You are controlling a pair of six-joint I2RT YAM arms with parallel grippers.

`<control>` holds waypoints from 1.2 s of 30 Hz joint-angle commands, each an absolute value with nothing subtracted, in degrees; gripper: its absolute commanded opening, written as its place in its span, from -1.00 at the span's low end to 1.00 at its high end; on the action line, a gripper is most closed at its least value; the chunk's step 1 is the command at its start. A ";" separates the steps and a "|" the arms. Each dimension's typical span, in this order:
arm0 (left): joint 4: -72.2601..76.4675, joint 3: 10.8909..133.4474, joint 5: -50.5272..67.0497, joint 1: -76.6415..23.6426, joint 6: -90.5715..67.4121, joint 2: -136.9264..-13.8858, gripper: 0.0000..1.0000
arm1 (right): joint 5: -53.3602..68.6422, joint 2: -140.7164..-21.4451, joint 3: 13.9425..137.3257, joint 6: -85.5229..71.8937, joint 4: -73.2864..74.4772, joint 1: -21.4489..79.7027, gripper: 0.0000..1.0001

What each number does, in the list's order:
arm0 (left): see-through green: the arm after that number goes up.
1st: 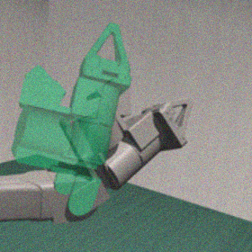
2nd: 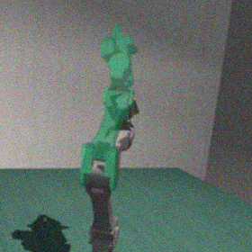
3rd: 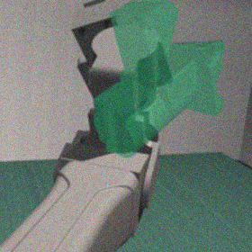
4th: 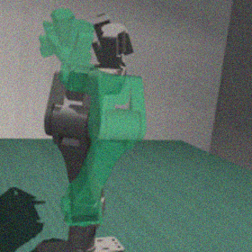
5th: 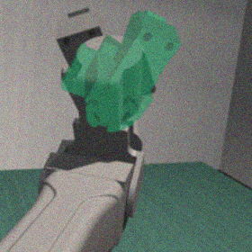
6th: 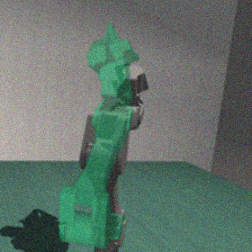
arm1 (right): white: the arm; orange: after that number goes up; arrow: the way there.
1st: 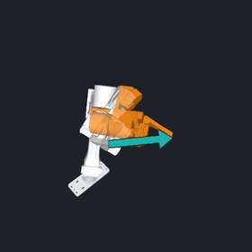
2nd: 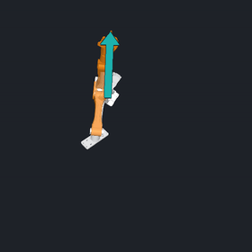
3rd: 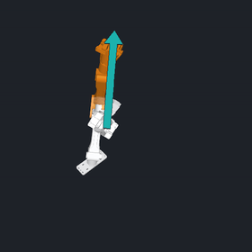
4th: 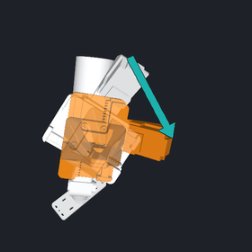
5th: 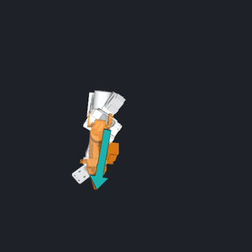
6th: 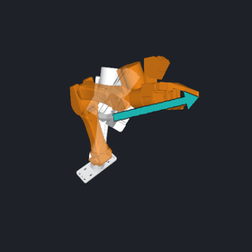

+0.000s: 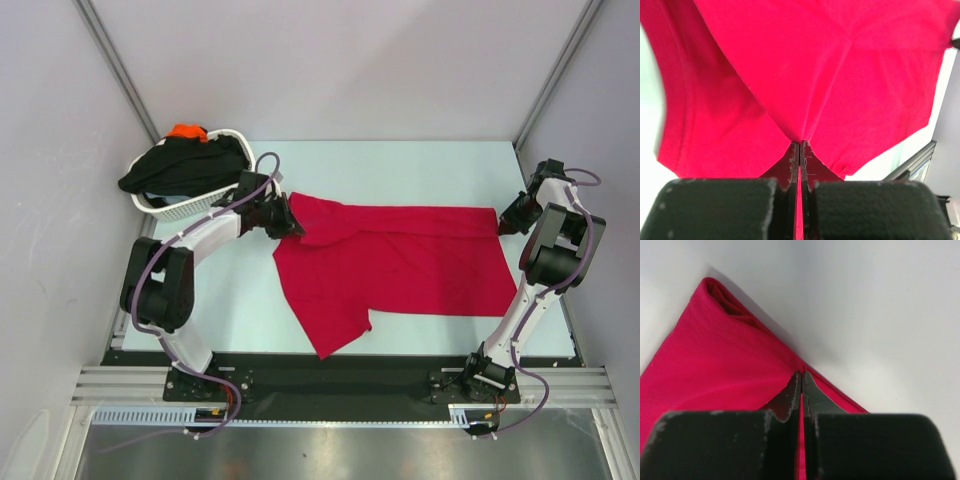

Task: Fold and stack the t-shirts
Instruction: Fold the tshirt

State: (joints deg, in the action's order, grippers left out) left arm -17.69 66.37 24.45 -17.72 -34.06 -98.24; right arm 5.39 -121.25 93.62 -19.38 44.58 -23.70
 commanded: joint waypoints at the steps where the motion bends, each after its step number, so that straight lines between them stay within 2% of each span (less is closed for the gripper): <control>1: -15.91 64.69 25.49 -18.98 -35.77 -95.19 -0.99 | 4.40 -119.27 94.48 -18.28 43.86 -23.99 -1.00; 24: -16.26 62.75 23.55 -19.60 -35.77 -94.13 -0.99 | 4.75 -119.62 93.08 -18.02 43.07 -24.52 -0.94; 27: -17.58 63.10 23.38 -19.60 -34.89 -94.40 -0.96 | 4.66 -119.79 93.43 -17.93 43.50 -24.52 -0.79; 28: -17.58 63.02 23.29 -19.60 -34.37 -93.61 -0.92 | 4.22 -119.62 93.60 -17.58 43.68 -24.52 -0.61; 29: -17.67 63.19 22.77 -19.69 -33.76 -93.08 -0.84 | 3.87 -119.53 93.95 -17.23 43.77 -24.52 -0.47; 30: -19.32 63.63 21.72 -19.69 -32.79 -92.38 -0.63 | 3.35 -119.36 95.26 -16.88 44.38 -24.61 -0.31; 31: -20.81 64.42 18.58 -19.69 -30.00 -91.33 -0.47 | 2.73 -119.18 96.06 -15.48 44.47 -24.61 -0.04; 32: -22.57 66.60 16.02 -19.60 -28.67 -90.80 -0.09 | 2.90 -119.01 97.02 -14.60 44.39 -24.78 0.03; 34: -26.62 68.90 12.32 -18.99 -25.16 -89.92 0.23 | 3.77 -119.27 100.01 -12.67 43.42 -24.87 0.20; 35: -27.15 70.56 9.61 -18.72 -24.35 -89.39 0.51 | 4.74 -119.44 100.54 -11.00 42.72 -24.70 0.23; 36: -27.33 71.45 8.71 -18.02 -23.56 -89.38 0.61 | 5.88 -119.62 100.72 -10.38 39.84 -24.35 0.28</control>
State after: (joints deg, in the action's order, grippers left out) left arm -24.56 66.22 16.08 -19.14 -28.95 -93.38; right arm 4.47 -121.27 96.38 -14.81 44.60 -24.49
